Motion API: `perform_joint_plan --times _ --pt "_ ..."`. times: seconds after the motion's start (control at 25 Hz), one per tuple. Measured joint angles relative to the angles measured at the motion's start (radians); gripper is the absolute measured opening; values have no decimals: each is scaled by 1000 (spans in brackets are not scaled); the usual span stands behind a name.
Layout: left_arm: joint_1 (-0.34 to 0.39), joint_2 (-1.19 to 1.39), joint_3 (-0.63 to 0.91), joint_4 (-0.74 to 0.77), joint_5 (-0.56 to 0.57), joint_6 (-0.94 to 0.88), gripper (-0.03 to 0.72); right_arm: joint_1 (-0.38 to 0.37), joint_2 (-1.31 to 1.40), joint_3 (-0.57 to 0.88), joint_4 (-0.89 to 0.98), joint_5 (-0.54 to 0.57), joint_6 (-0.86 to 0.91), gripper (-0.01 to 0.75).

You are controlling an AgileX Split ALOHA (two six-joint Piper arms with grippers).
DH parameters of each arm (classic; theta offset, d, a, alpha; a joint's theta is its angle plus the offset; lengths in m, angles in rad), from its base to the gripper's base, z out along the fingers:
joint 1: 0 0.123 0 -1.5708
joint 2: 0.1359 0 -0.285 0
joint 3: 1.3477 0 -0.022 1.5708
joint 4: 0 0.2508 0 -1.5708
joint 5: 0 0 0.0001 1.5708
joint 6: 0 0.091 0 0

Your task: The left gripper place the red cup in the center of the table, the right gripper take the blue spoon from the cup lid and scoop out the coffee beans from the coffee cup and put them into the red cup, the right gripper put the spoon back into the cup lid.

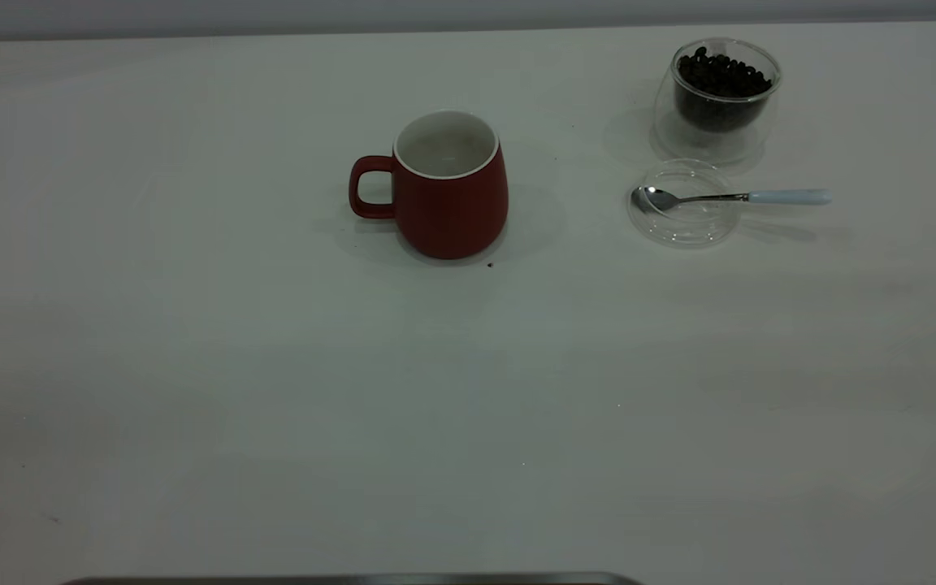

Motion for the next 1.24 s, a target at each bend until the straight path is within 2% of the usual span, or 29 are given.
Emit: perform_joint_plan --times 0.16,0.36,1.24 --pt "0 0 0 0 0 3 586 13 -1 0 -2 0 0 548" --pt "0 0 0 0 0 3 586 94 -30 0 -4 -1 0 548" --pt "0 0 0 0 0 3 586 109 -33 0 -21 -1 -1 548"
